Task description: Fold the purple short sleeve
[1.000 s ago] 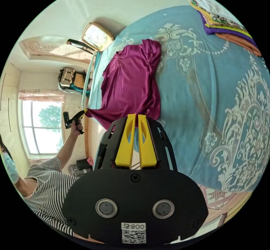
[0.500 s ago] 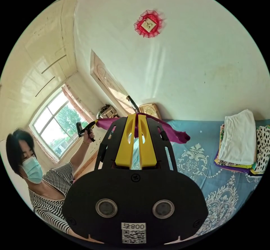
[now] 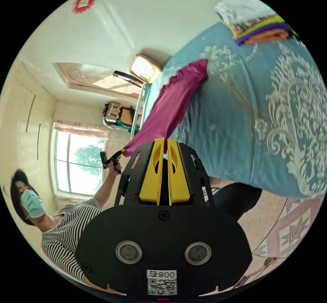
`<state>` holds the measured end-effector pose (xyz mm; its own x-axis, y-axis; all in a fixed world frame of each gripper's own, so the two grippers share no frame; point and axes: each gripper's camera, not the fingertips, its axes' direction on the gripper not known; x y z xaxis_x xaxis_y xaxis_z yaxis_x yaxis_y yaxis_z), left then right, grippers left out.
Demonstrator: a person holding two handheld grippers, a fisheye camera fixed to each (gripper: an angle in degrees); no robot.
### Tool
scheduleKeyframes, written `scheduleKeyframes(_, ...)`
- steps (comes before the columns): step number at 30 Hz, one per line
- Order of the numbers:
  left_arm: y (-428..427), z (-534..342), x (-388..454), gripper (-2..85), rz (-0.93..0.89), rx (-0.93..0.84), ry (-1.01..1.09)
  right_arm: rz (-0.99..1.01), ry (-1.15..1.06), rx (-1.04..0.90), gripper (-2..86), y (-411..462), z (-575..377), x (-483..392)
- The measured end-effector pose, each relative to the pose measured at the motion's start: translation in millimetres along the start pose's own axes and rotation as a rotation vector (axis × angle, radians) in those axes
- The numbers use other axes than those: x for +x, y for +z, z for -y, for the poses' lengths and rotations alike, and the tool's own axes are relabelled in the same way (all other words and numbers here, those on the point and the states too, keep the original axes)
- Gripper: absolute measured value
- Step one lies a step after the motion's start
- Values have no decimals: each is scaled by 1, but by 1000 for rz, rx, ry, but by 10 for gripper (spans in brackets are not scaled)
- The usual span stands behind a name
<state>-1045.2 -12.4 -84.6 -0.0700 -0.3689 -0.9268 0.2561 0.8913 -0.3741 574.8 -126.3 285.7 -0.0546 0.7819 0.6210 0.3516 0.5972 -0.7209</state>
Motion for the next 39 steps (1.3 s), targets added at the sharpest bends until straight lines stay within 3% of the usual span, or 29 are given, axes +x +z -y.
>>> scheduleKeyframes(5,16,-31,-39,8,-84,-59,-167,-35,192,-86,12,30,-31,56)
scheduleKeyframes(19,-47,-25,-64,8,-97,-3,-176,-126,105,-97,12,-6,-7,4)
scheduleKeyframes(35,-88,-17,-129,7,-141,-40,-186,-183,69,-113,2,-43,-16,16)
scheduleKeyframes(39,-87,-15,-149,8,-108,-65,-209,-101,104,-49,2,-58,-18,31)
